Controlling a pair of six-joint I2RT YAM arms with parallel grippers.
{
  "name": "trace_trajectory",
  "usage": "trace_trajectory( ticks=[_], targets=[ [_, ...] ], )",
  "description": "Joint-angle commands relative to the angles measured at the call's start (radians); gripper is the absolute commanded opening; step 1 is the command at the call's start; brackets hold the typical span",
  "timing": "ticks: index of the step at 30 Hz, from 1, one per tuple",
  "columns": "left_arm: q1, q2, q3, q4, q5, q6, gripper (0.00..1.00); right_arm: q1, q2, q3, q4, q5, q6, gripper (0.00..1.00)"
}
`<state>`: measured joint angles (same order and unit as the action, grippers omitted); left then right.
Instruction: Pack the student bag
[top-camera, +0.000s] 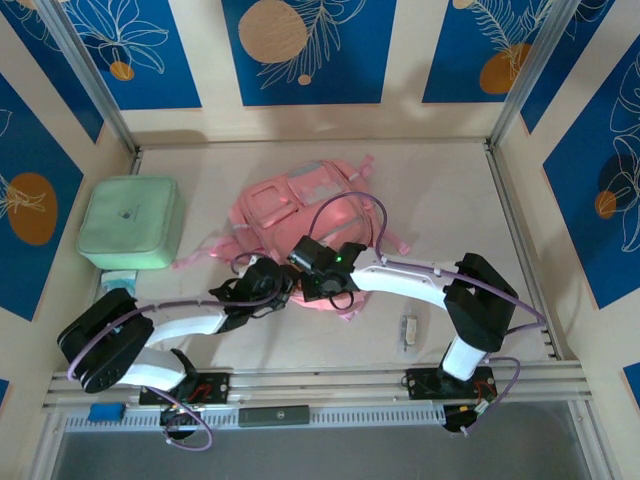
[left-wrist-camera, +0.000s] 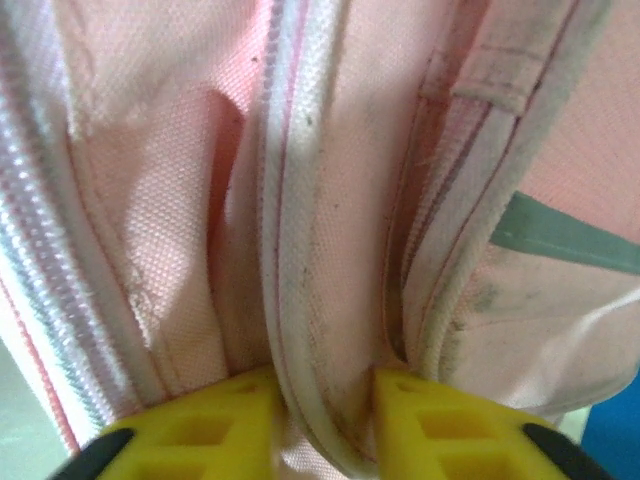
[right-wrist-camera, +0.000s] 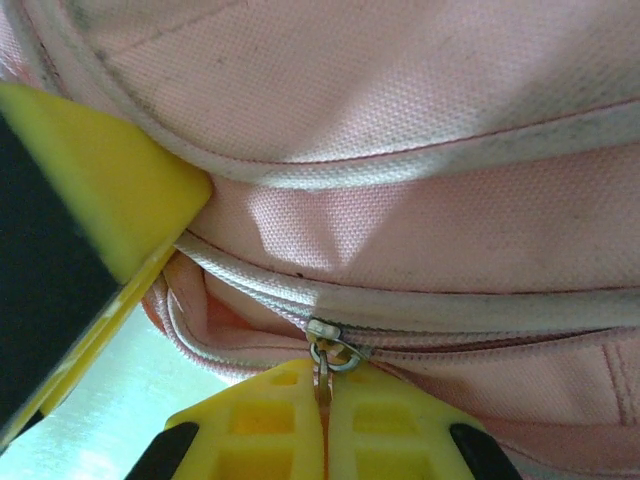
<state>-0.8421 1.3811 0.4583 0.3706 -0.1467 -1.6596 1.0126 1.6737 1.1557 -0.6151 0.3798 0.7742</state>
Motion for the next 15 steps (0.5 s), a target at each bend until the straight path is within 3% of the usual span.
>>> trace_trajectory(
  ticks=[1, 5, 11, 15],
  targets=[
    [-0.002, 0.041, -0.014, 0.161, -0.065, -0.03, 0.18, 0.01, -0.025, -0.001, -0.025, 0.02, 0.019, 0.0],
    [0.001, -0.008, -0.014, 0.056, -0.093, 0.006, 0.0, 0.009, -0.04, 0.009, -0.103, 0.088, 0.037, 0.0],
    [0.059, -0.186, -0.023, -0.186, -0.096, 0.14, 0.0, 0.0, -0.113, -0.025, -0.188, 0.163, 0.017, 0.0],
    [0.146, -0.331, 0.005, -0.377, -0.063, 0.291, 0.0, -0.066, -0.174, -0.075, -0.23, 0.173, 0.01, 0.0]
  ],
)
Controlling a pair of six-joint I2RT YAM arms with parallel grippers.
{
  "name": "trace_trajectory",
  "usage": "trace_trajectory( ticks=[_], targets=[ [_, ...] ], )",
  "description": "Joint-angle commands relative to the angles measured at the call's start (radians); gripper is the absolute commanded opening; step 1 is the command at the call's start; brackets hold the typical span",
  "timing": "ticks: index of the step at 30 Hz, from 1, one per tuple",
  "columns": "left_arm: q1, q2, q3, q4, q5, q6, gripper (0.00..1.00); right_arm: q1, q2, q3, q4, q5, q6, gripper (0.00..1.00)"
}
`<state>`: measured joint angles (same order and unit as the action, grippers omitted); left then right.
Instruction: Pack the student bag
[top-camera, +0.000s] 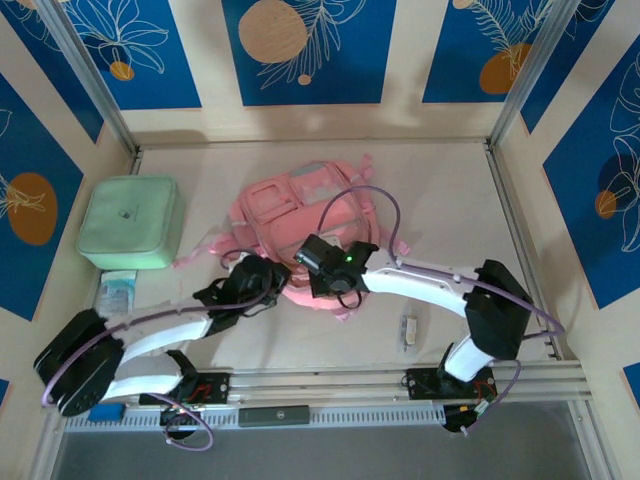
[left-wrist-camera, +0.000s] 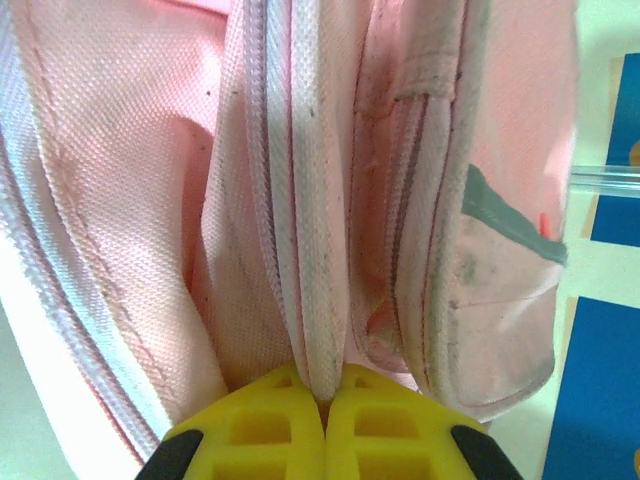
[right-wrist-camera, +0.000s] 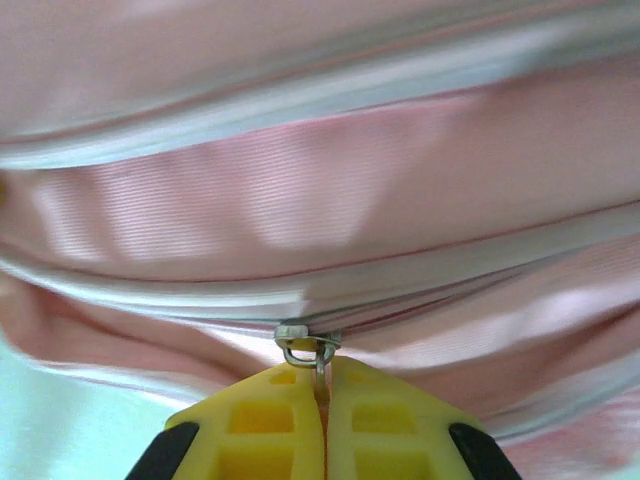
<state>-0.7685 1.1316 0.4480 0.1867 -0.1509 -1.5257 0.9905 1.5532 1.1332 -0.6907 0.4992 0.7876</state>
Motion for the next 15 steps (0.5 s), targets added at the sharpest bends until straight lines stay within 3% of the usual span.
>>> trace_trajectory(
  ticks=[1, 5, 7, 11, 15],
  targets=[
    [0.1, -0.106, 0.029, -0.239, -0.042, 0.184, 0.0, -0.074, -0.067, -0.064, -0.152, 0.046, -0.013, 0.0],
    [0.239, -0.163, 0.049, -0.293, 0.092, 0.3, 0.0, -0.215, -0.091, -0.089, -0.122, -0.01, -0.066, 0.0],
    [0.299, -0.15, 0.074, -0.296, 0.154, 0.35, 0.0, -0.236, -0.099, -0.079, -0.12, -0.01, -0.088, 0.0],
    [0.398, -0.064, 0.175, -0.334, 0.258, 0.474, 0.0, -0.153, -0.139, -0.059, -0.131, 0.044, -0.111, 0.0],
    [0.477, 0.077, 0.257, -0.278, 0.363, 0.545, 0.0, -0.045, -0.153, -0.047, -0.132, 0.007, -0.065, 0.0]
  ],
)
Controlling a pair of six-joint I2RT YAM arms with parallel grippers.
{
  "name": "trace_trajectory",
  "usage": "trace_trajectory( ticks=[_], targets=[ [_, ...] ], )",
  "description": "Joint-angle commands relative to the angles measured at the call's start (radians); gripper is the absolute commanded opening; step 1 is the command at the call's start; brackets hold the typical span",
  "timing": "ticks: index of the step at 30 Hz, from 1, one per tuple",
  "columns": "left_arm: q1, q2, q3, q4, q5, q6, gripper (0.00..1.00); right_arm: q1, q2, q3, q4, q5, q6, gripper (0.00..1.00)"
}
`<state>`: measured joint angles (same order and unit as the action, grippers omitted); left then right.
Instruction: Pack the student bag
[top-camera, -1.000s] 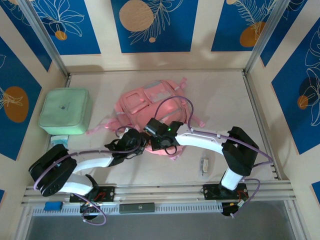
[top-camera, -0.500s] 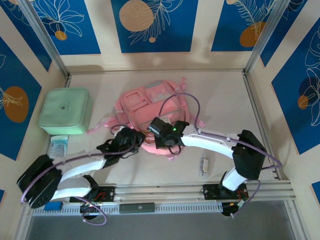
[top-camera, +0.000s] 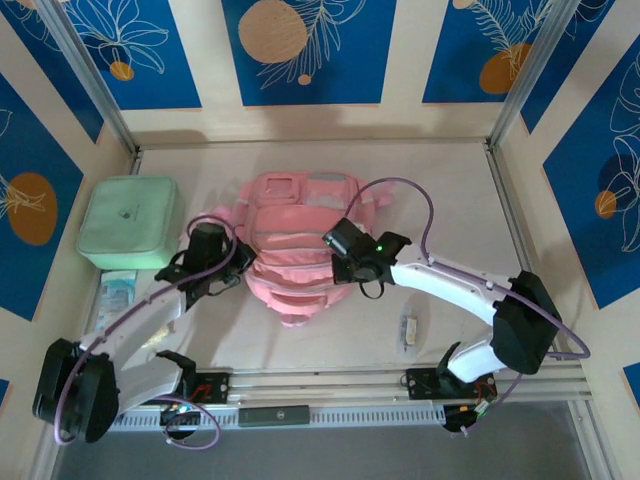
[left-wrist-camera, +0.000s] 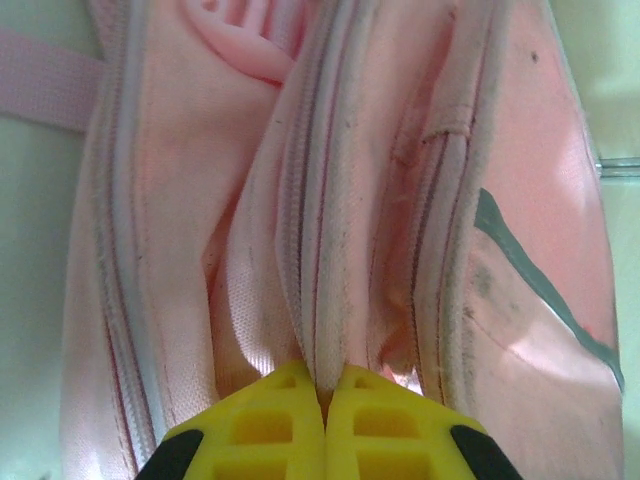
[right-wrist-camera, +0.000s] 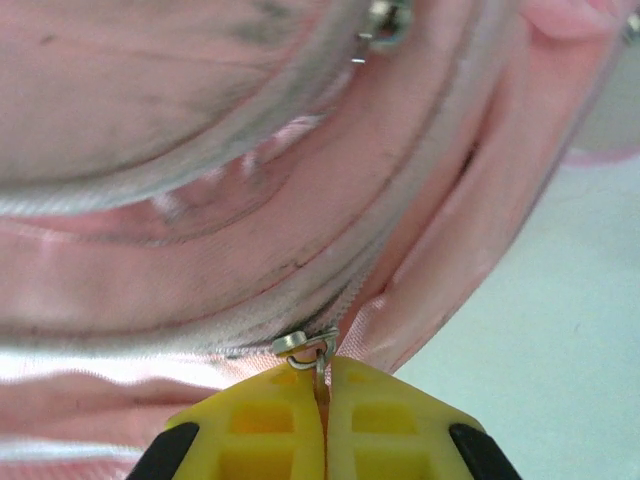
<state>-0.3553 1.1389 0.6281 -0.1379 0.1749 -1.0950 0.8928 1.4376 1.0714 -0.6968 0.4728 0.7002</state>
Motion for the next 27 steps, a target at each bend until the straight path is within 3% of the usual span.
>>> trace_trajectory(
  ticks=[1, 4, 7, 12, 14, 17, 20, 23, 27],
  targets=[
    [0.077, 0.103, 0.101, 0.062, 0.069, 0.126, 0.0, 0.08, -0.036, 0.021, -0.121, 0.033, 0.044, 0.0],
    [0.091, 0.177, 0.173, 0.087, 0.105, 0.164, 0.0, 0.147, -0.015, 0.041, -0.049, -0.024, 0.072, 0.0],
    [0.103, 0.226, 0.252, 0.004, 0.101, 0.234, 0.02, 0.144, 0.035, 0.071, -0.011, -0.06, 0.097, 0.0],
    [0.107, 0.108, 0.176, -0.012, 0.092, 0.235, 0.39, 0.122, 0.102, 0.102, -0.013, -0.023, 0.101, 0.0],
    [0.093, 0.03, 0.119, -0.032, 0.08, 0.177, 0.44, 0.126, 0.106, 0.104, -0.003, -0.026, 0.101, 0.0],
    [-0.007, -0.082, 0.004, 0.093, 0.088, 0.018, 0.51, 0.133, 0.104, 0.096, 0.02, -0.029, 0.114, 0.0],
    [-0.142, -0.176, -0.015, -0.004, -0.083, -0.067, 0.53, 0.136, 0.103, 0.088, 0.023, -0.017, 0.139, 0.0],
    [-0.226, -0.239, -0.11, 0.092, -0.175, -0.209, 0.53, 0.142, 0.099, 0.082, 0.023, -0.013, 0.147, 0.0],
    [-0.338, -0.235, -0.144, 0.119, -0.285, -0.297, 0.52, 0.148, 0.093, 0.077, 0.017, -0.005, 0.159, 0.0]
  ],
)
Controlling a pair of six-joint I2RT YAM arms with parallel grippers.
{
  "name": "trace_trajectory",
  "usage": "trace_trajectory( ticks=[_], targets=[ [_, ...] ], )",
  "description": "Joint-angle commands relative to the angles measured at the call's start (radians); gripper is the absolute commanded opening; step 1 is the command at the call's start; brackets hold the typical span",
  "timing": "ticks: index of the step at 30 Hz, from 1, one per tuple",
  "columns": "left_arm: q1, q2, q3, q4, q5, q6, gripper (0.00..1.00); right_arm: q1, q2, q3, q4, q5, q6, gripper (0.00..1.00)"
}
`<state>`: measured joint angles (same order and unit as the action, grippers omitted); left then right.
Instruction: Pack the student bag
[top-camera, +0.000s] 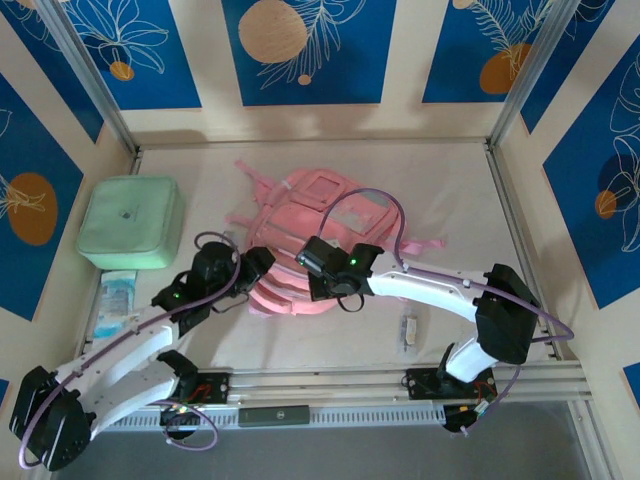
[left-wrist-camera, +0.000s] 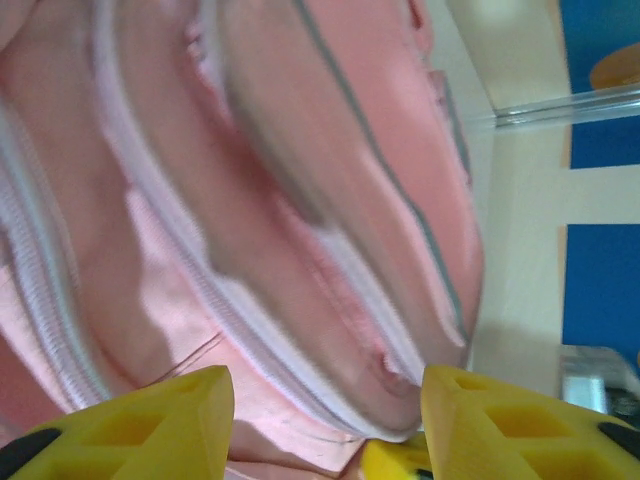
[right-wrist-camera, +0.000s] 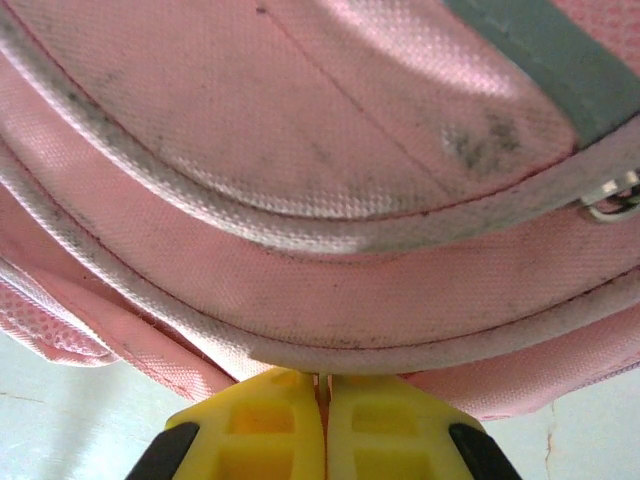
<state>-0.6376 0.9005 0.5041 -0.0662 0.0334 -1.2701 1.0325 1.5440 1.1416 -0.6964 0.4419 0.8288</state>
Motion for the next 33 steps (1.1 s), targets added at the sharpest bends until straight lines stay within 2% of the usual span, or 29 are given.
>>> trace_trajectory(
  ticks=[1, 7, 11, 17, 21, 25, 29, 33],
  targets=[
    [-0.082, 0.01, -0.021, 0.058, -0.181, -0.137, 0.51, 0.013, -0.015, 0.006, 0.017, 0.03, 0.033, 0.0],
    [-0.193, 0.191, 0.052, 0.155, -0.227, -0.183, 0.47, 0.024, -0.018, 0.006, 0.018, 0.045, 0.042, 0.0],
    [-0.252, 0.278, 0.091, 0.198, -0.282, -0.186, 0.39, 0.027, -0.016, 0.004, 0.015, 0.053, 0.045, 0.0],
    [-0.283, 0.37, 0.086, 0.302, -0.324, -0.236, 0.32, 0.028, -0.02, -0.013, 0.031, 0.055, 0.045, 0.0],
    [-0.292, 0.41, 0.111, 0.289, -0.337, -0.246, 0.21, 0.028, -0.02, -0.019, 0.032, 0.067, 0.041, 0.0],
    [-0.289, 0.396, 0.11, 0.252, -0.381, -0.223, 0.01, 0.031, -0.015, -0.003, -0.019, 0.107, 0.045, 0.0],
    [-0.276, 0.329, 0.105, 0.117, -0.412, -0.2, 0.0, 0.032, -0.019, 0.009, -0.112, 0.177, 0.05, 0.0],
    [-0.22, 0.235, 0.068, 0.011, -0.384, -0.155, 0.0, 0.015, -0.024, 0.009, -0.216, 0.248, 0.068, 0.0]
  ],
)
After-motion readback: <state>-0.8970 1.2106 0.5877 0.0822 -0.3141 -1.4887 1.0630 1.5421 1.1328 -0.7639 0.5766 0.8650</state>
